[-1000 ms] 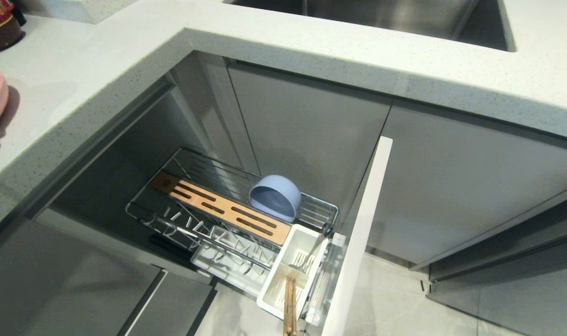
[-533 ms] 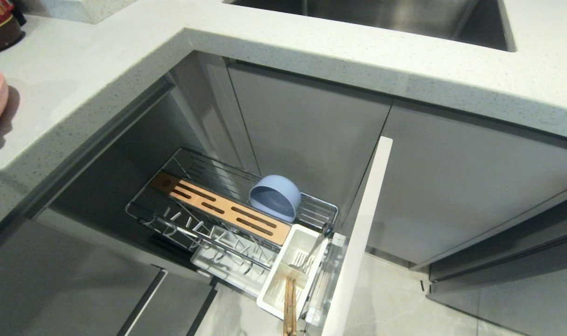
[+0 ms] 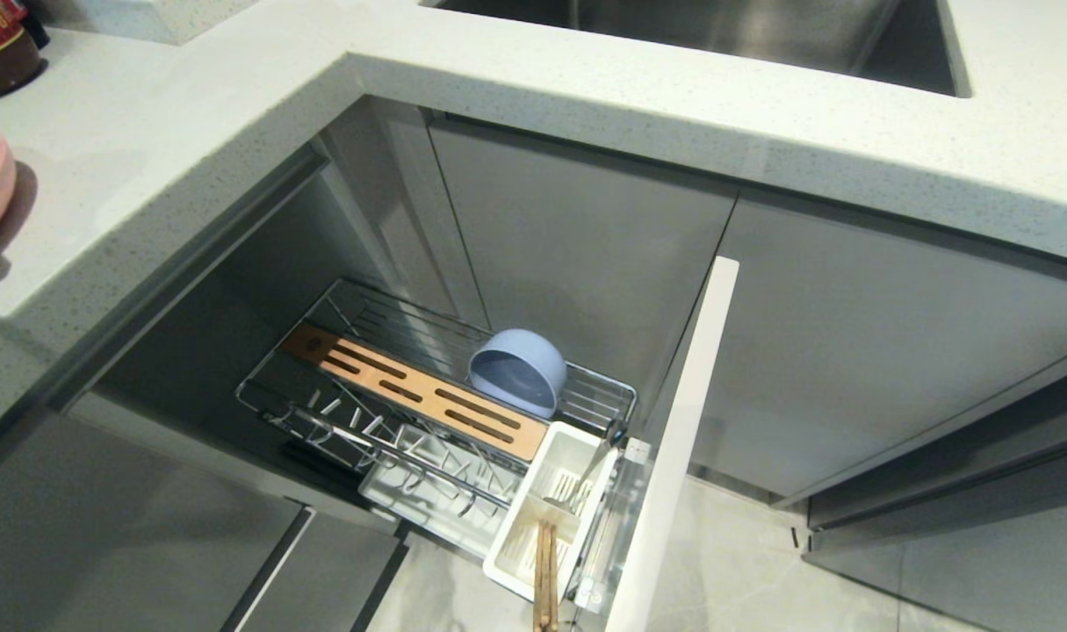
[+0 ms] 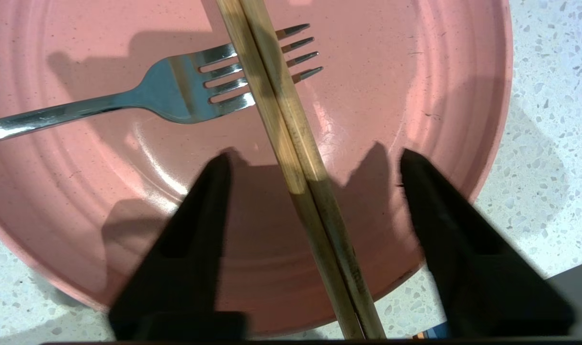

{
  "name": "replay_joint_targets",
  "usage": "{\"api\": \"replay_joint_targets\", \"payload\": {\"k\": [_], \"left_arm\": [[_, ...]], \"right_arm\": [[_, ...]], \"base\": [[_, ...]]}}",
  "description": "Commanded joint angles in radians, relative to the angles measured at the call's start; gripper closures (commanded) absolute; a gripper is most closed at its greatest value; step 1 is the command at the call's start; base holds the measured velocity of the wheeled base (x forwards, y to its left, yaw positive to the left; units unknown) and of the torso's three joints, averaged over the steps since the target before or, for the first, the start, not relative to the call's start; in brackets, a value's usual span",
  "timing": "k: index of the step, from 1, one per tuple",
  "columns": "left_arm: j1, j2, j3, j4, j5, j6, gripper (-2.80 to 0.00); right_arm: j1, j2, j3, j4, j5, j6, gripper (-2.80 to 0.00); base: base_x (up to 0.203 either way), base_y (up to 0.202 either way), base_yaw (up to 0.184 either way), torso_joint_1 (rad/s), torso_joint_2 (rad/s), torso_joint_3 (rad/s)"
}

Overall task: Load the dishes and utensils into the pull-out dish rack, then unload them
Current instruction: Pick up the chopsticks and place it in the cupboard

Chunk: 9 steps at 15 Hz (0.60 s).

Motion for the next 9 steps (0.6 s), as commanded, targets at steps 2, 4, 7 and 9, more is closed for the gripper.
{"api": "replay_joint_targets", "payload": {"k": [2,4,7,9], "left_arm": [[0.0,-0.001,0.0,0.005,0.005,-0.004,0.0],[0.0,-0.001,0.0,0.005,0.006,-0.004,0.0],[0.0,-0.002,-0.001,0.005,0.006,-0.004,0.0],[0.0,-0.007,-0.003,0.005,0.014,-0.003,0.0]], "right_arm": [[0.0,0.0,0.0,0.0,0.0,-0.001,0.0],[-0.001,0.0,0.0,0.0,-0.002,-0.001,0.0],[0.0,0.0,0.0,0.0,0.0,-0.001,0.0],[-0.001,0.0,0.0,0.0,-0.002,-0.001,0.0]], "base": [[0.0,0.0,0.0,0.0,0.0,0.0],[0.0,0.0,0.0,0.0,0.0,0.0],[0.0,0.0,0.0,0.0,0.0,0.0],[0.0,0.0,0.0,0.0,0.0,0.0]]}}
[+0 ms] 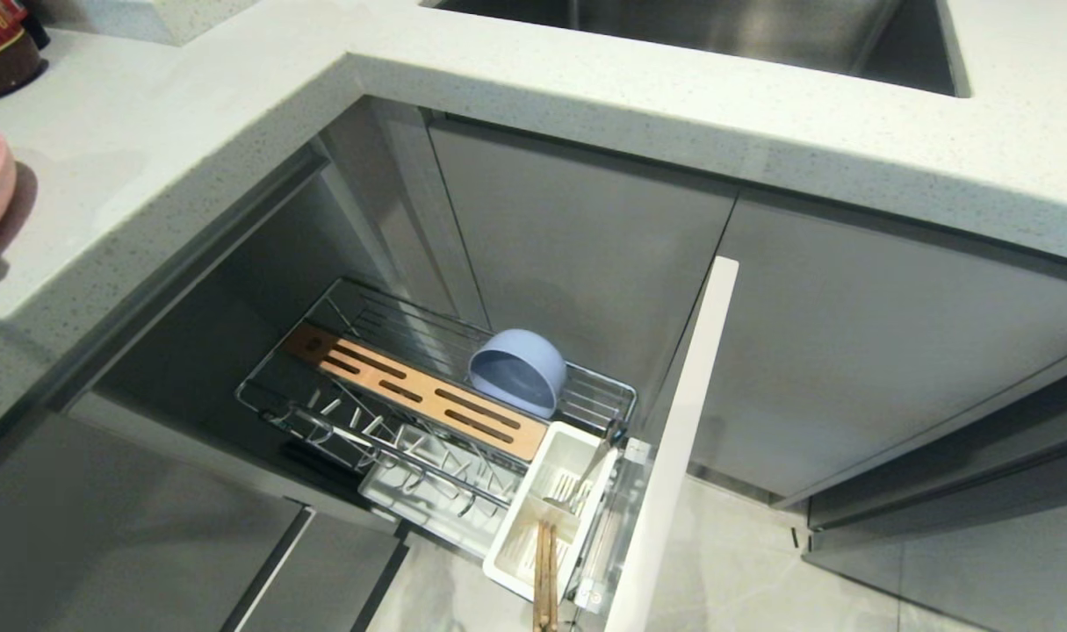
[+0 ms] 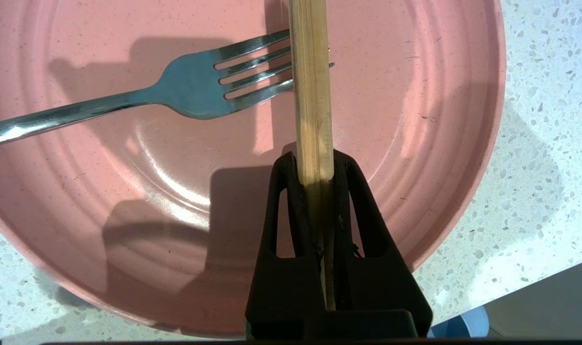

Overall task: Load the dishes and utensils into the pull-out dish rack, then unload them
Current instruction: Pick up the chopsticks and place it in the cupboard

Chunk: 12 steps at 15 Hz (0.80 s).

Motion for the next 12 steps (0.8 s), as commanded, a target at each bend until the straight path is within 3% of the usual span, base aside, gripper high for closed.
{"api": "replay_joint_targets", "payload": {"k": [1,5,9,12], "left_arm": [[0.0,-0.008,-0.008,0.005,0.007,-0.003,0.0],[0.0,-0.045,-0.112,-0.001,0.015,0.006,0.0],[-0.01,-0.13,-0.125,-0.261,0.003,0.09,0.0],[-0.101,-0.167,-0.11,-0.321,-0.045,0.063,0.0]], "right_arm": [[0.0,0.0,0.0,0.0,0.0,0.0,0.0],[0.0,0.0,0.0,0.0,-0.001,0.0,0.0],[0.0,0.0,0.0,0.0,0.0,0.0,0.0],[-0.001,0.0,0.0,0.0,0.0,0.0,0.0]], "base": [[0.0,0.0,0.0,0.0,0.0,0.0],[0.0,0.0,0.0,0.0,0.0,0.0],[0.0,0.0,0.0,0.0,0.0,0.0],[0.0,0.0,0.0,0.0,0.0,0.0]]}}
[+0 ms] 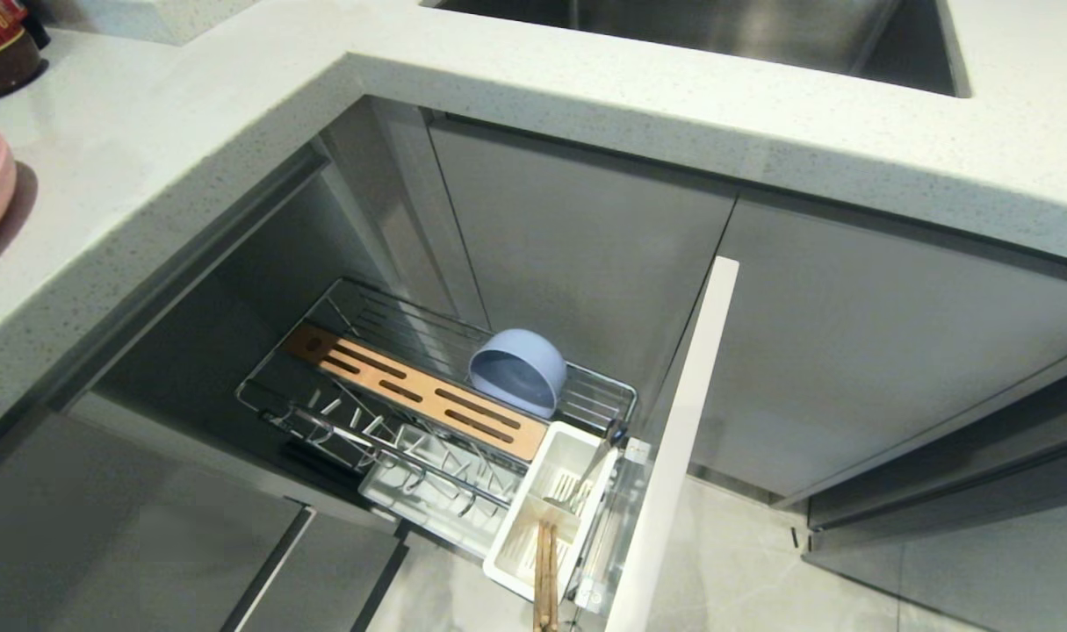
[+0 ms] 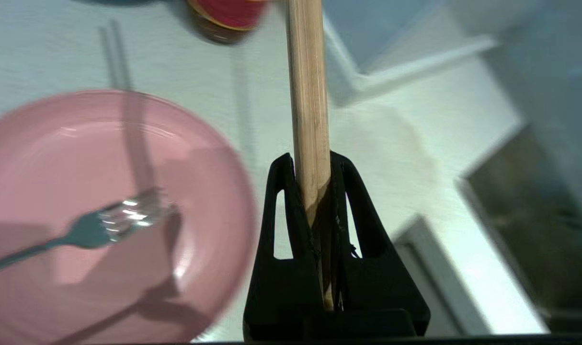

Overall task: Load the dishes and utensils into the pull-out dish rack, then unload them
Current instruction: Pick up the chopsticks and place it in the cupboard

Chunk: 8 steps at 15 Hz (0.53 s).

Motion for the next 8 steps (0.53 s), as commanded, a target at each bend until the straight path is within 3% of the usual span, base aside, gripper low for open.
{"api": "replay_joint_targets", "payload": {"k": [1,4,8], "left_arm": [[-0.063,-0.036,0.019,-0.001,-0.021,-0.038,0.0],[-0.158,-0.05,0.036,-0.014,-0.227,-0.064,0.0],[-0.359,-0.047,0.075,0.029,-0.372,-0.078,0.0]], "right_arm": [[0.0,0.0,0.0,0.0,0.0,-0.001,0.0],[0.0,0.0,0.0,0.0,0.0,-0.001,0.0],[0.0,0.0,0.0,0.0,0.0,-0.001,0.0]], "base": [[0.0,0.0,0.0,0.0,0.0,0.0],[0.0,0.0,0.0,0.0,0.0,0.0],[0.0,0.0,0.0,0.0,0.0,0.0]]}}
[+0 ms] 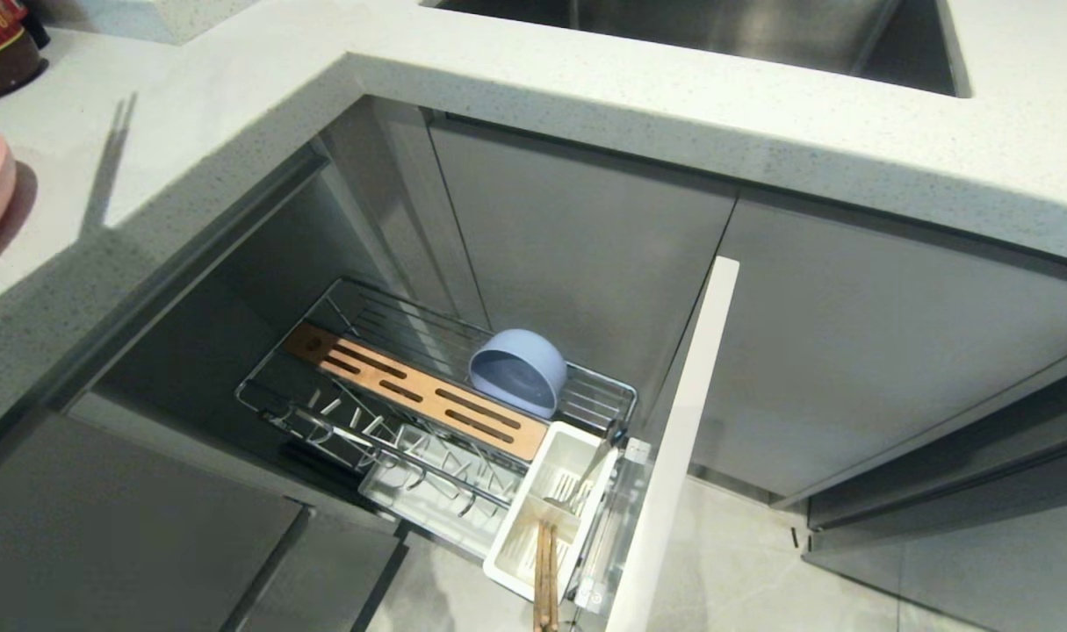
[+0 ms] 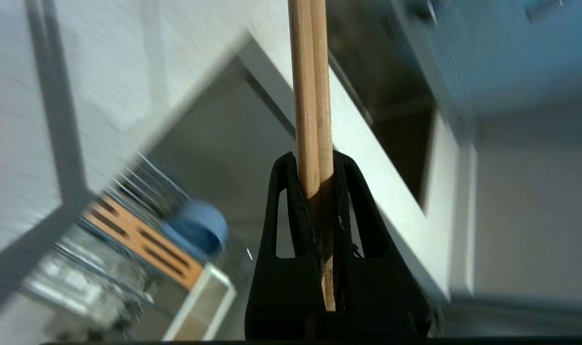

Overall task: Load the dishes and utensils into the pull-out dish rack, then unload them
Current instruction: Pick up the chopsticks and place it in the cupboard

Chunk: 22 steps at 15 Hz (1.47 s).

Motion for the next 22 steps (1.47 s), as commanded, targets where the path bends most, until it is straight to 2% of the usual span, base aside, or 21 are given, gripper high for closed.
{"api": "replay_joint_targets", "payload": {"k": [1,4,6,9,11,16,17,19,20,22], "left_arm": [[-0.099,0.005,0.01,0.03,-0.037,-0.005,0.0],[-0.307,0.051,0.011,0.141,-0.078,-0.001,0.0],[-0.374,0.102,0.002,0.232,-0.139,0.011,0.0],[-0.423,0.167,-0.05,0.41,-0.153,0.07,0.0],[-0.445,0.208,-0.076,0.569,-0.153,0.186,0.0],[-0.448,0.298,-0.078,0.79,-0.145,0.381,0.0],[-0.45,0.32,-0.077,0.835,-0.145,0.441,0.0],[-0.454,0.344,-0.076,0.835,-0.15,0.551,0.0],[-0.455,0.362,-0.075,0.835,-0.149,0.574,0.0],[-0.455,0.401,-0.041,0.835,-0.127,0.58,0.0]], "right_arm": [[0.0,0.0,0.0,0.0,0.0,-0.001,0.0],[0.0,0.0,0.0,0.0,0.0,-0.001,0.0],[0.0,0.0,0.0,0.0,0.0,-0.001,0.0],[0.0,0.0,0.0,0.0,-0.001,-0.001,0.0],[-0.002,0.0,0.0,0.0,-0.002,-0.001,0.0],[0.0,0.0,0.0,0.0,0.0,-0.001,0.0],[0.0,0.0,0.0,0.0,0.0,-0.001,0.0],[0.0,0.0,0.0,0.0,0.0,-0.001,0.0],[0.0,0.0,0.0,0.0,-0.001,-0.001,0.0],[0.0,0.0,0.0,0.0,0.0,-0.001,0.0]], "base": [[0.0,0.0,0.0,0.0,0.0,0.0],[0.0,0.0,0.0,0.0,0.0,0.0],[0.0,0.0,0.0,0.0,0.0,0.0],[0.0,0.0,0.0,0.0,0.0,0.0],[0.0,0.0,0.0,0.0,0.0,0.0],[0.0,0.0,0.0,0.0,0.0,0.0],[0.0,0.0,0.0,0.0,0.0,0.0],[0.0,0.0,0.0,0.0,0.0,0.0],[0.0,0.0,0.0,0.0,0.0,0.0],[0.0,0.0,0.0,0.0,0.0,0.0]]}}
